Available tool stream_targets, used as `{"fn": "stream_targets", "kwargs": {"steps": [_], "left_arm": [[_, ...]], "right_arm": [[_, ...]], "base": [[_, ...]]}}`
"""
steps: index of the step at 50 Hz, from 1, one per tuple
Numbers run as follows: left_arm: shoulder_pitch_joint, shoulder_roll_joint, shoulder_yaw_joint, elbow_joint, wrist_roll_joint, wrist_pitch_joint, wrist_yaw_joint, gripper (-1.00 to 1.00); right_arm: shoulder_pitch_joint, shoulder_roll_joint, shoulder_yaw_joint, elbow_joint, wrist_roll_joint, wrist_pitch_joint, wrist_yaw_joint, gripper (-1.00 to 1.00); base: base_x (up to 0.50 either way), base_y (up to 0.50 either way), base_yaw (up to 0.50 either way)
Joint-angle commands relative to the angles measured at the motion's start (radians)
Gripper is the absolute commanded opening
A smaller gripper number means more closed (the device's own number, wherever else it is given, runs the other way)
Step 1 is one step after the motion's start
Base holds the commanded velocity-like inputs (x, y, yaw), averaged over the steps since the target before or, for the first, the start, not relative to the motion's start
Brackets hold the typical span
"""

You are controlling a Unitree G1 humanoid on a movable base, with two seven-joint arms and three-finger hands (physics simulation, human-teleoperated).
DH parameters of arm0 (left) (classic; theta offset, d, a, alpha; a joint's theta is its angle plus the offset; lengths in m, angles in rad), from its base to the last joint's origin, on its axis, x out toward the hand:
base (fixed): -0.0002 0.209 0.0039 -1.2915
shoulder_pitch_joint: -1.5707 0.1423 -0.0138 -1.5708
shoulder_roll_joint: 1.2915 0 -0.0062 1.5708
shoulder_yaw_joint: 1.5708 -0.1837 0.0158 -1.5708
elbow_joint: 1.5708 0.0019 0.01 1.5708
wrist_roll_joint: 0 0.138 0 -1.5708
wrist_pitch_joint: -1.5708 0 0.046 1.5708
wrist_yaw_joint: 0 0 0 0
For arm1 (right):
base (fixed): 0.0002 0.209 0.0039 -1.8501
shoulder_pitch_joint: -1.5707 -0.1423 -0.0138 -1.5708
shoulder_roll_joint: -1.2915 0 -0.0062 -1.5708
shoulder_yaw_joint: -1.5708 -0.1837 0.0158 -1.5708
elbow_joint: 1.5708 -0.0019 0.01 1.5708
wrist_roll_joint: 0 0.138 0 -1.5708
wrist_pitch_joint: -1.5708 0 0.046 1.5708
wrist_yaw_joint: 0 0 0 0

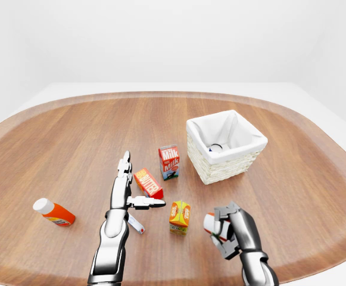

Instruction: Pick up the alphabet soup and the tomato sauce, and put them in the basket.

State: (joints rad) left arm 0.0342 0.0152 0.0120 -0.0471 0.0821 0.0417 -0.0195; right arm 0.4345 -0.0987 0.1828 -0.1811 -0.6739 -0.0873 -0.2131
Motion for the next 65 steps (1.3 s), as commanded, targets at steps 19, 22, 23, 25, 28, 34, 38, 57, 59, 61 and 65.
{"fn": "stream_targets", "kwargs": {"steps": [19, 22, 23, 25, 28, 34, 38, 57, 59, 61, 65], "left_arm": [[-0.003, 0.000, 0.002, 0.006, -0.016, -0.014, -0.012, 1.00], [-0.003, 0.000, 0.002, 0.007, -0.017, -0.014, -0.012, 1.00], [-0.003, 0.000, 0.002, 0.007, -0.016, -0.014, -0.012, 1.00], [-0.003, 0.000, 0.002, 0.006, -0.017, -0.014, -0.011, 1.00], [-0.003, 0.000, 0.002, 0.006, -0.017, -0.013, -0.011, 1.00], [-0.003, 0.000, 0.002, 0.006, -0.017, -0.013, -0.012, 1.00], [-0.003, 0.000, 0.002, 0.006, -0.017, -0.014, -0.011, 1.00], [-0.003, 0.000, 0.002, 0.006, -0.017, -0.013, -0.011, 1.00], [-0.003, 0.000, 0.002, 0.006, -0.017, -0.014, -0.011, 1.00], [-0.003, 0.000, 0.002, 0.006, -0.017, -0.013, -0.011, 1.00], [-0.003, 0.000, 0.002, 0.006, -0.017, -0.013, -0.011, 1.00]], "right_arm": [[-0.033, 0.057, -0.147, -0.137, 0.102, 0.000, 0.134, -1.00], [-0.047, 0.056, -0.163, -0.085, 0.105, 0.000, 0.111, -1.00], [-0.048, 0.058, -0.167, -0.084, 0.105, 0.000, 0.113, -1.00], [-0.046, 0.067, -0.174, -0.131, 0.113, 0.000, 0.141, -1.00], [-0.045, 0.075, -0.183, -0.183, 0.119, 0.000, 0.171, -1.00], [-0.055, 0.083, -0.199, -0.207, 0.129, 0.000, 0.190, -1.00], [-0.079, 0.079, -0.213, -0.159, 0.135, 0.000, 0.171, -1.00], [-0.208, 0.079, -0.234, -0.185, 0.131, 0.000, 0.199, -1.00], [-0.224, 0.074, -0.236, -0.155, 0.131, 0.000, 0.184, -1.00], [-0.236, 0.072, -0.239, -0.141, 0.133, 0.000, 0.179, -1.00], [-0.273, 0.066, -0.242, -0.123, 0.128, 0.000, 0.174, -1.00]], "base": [[0.00, 0.00, 0.00], [0.00, 0.00, 0.00], [0.00, 0.00, 0.00], [0.00, 0.00, 0.00], [0.00, 0.00, 0.00], [0.00, 0.00, 0.00], [0.00, 0.00, 0.00], [0.00, 0.00, 0.00], [0.00, 0.00, 0.00], [0.00, 0.00, 0.00], [0.00, 0.00, 0.00]]}}
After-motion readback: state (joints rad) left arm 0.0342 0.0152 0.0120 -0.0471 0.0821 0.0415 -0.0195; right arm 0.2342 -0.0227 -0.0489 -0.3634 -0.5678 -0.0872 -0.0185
